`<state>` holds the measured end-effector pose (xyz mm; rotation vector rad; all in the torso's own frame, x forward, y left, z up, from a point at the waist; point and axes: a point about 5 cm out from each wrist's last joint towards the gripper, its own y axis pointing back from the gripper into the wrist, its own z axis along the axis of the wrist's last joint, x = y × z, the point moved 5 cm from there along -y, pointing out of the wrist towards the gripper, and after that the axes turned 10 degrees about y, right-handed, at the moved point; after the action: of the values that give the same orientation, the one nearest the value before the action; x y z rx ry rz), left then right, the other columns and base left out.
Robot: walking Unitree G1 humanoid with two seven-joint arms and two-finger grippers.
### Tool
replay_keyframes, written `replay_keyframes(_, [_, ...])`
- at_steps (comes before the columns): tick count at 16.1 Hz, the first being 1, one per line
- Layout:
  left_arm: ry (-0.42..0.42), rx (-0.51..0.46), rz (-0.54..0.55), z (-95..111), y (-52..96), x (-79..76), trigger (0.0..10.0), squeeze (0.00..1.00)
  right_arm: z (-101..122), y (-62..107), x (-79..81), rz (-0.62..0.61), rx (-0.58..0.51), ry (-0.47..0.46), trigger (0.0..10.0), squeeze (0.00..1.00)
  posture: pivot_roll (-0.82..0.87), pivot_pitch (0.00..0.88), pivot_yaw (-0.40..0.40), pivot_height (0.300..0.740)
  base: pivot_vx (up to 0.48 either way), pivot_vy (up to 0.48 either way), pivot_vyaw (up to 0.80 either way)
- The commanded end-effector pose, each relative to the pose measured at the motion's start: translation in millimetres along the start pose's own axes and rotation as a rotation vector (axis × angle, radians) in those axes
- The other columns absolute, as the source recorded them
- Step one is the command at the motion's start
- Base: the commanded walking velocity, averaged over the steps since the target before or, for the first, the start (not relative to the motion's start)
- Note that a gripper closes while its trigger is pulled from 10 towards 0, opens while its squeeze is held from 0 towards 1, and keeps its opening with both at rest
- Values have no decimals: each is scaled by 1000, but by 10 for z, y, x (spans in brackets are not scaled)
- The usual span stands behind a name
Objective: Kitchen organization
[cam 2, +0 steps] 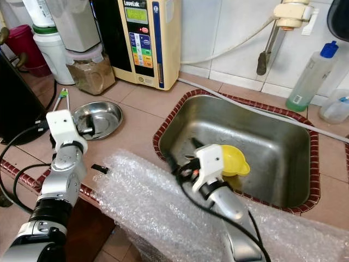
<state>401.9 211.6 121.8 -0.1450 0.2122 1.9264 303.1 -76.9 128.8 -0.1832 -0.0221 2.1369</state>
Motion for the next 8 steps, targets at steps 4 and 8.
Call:
replay_keyframes(4, [24, 15, 34, 26, -41, 6, 10000, 0, 236, -2, 167, 93, -95, -25, 10000, 0, 17, 69, 60, 740, 0, 0, 0])
replay_keyframes(8, [73, 91, 75, -84, -72, 51, 10000, 0, 442, -13, 281, 177, -148, -91, 10000, 0, 13, 68, 60, 740, 0, 0, 0])
